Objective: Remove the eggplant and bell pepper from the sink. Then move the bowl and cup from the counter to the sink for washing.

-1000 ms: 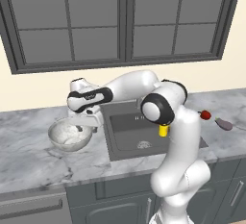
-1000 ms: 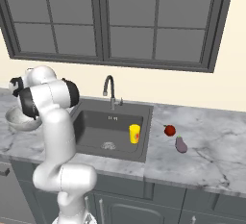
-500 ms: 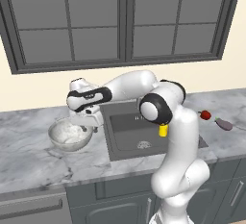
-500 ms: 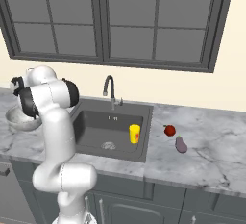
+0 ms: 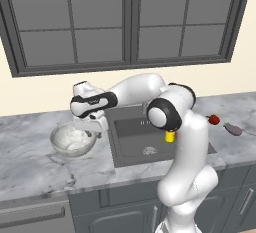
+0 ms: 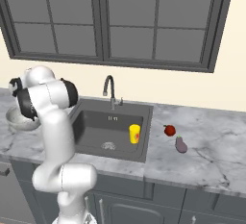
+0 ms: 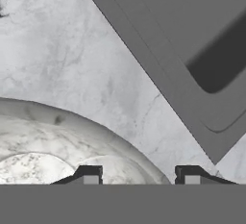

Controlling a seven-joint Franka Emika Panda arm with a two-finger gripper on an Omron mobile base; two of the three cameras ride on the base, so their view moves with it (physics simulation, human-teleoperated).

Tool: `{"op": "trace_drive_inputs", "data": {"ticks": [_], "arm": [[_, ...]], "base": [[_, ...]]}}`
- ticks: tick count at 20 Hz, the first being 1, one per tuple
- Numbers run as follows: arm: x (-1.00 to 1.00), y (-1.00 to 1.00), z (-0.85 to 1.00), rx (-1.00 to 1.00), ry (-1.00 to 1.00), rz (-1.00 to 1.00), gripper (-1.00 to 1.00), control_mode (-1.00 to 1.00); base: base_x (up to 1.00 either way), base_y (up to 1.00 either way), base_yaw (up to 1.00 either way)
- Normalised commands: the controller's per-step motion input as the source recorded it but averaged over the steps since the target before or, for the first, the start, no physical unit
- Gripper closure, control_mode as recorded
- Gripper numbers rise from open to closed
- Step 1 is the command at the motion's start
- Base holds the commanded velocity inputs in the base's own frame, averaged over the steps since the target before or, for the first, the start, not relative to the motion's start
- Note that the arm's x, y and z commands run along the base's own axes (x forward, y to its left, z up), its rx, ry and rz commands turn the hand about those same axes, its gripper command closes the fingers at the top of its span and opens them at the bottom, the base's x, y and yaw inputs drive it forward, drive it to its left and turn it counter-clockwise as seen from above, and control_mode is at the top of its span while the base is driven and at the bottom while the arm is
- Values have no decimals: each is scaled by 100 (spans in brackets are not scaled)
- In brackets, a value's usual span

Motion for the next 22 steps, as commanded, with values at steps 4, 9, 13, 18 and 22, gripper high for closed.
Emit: {"op": "trace_drive_inputs", "data": {"ticks": [4,9,13,18,22], "arm": [[-10,-9,23,6,-14,0,100,-100],[-16,-20,31,10,-14,-4,100,-100],[-18,-26,31,13,-13,-5,100,-100],[-19,-29,28,13,-14,-5,100,-100],[-19,-33,25,12,-10,-5,100,-100]], "base": [[0,0,0],[0,0,0],[0,0,0],[0,0,0],[0,0,0]]}}
